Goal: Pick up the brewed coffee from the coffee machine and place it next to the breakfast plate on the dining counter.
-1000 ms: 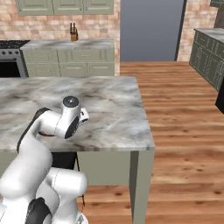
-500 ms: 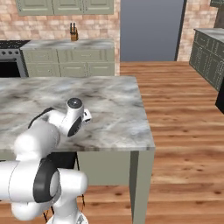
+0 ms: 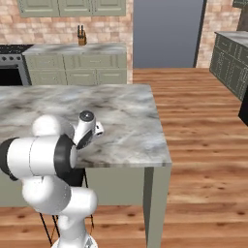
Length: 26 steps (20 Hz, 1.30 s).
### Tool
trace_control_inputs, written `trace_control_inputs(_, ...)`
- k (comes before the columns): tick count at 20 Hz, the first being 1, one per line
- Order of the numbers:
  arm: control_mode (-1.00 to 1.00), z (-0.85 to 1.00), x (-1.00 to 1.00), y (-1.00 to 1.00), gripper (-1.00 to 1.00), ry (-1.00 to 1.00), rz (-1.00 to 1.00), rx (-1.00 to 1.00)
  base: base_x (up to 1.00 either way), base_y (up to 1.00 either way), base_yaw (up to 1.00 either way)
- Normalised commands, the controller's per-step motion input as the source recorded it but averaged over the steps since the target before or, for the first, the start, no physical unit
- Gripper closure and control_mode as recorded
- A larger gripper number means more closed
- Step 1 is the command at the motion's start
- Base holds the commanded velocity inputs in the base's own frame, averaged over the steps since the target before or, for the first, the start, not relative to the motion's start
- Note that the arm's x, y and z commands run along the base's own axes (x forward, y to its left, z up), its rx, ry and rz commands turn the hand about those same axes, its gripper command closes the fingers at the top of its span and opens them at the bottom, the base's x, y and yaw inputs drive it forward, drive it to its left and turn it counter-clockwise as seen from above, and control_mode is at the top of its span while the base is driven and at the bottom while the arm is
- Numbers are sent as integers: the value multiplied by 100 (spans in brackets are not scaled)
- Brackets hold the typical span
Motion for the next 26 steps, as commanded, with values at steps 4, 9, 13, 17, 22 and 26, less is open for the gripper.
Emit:
trace_control_inputs(4,-100,-41,49,0,100,1,0,0,0,0,0)
trace_control_inputs(9,-100,-33,47,0,100,1,0,0,0,0,0)
trace_control_inputs(13,-100,-32,43,1,100,3,0,0,0,0,0)
trace_control_inputs(17,-100,-25,38,5,100,1,0,0,0,0,0)
trace_control_inputs(22,-100,-7,7,39,-100,0,0,-4,0,0,0)
trace_control_inputs(26,-100,0,-27,63,-100,0,0,-12,0,0,0)
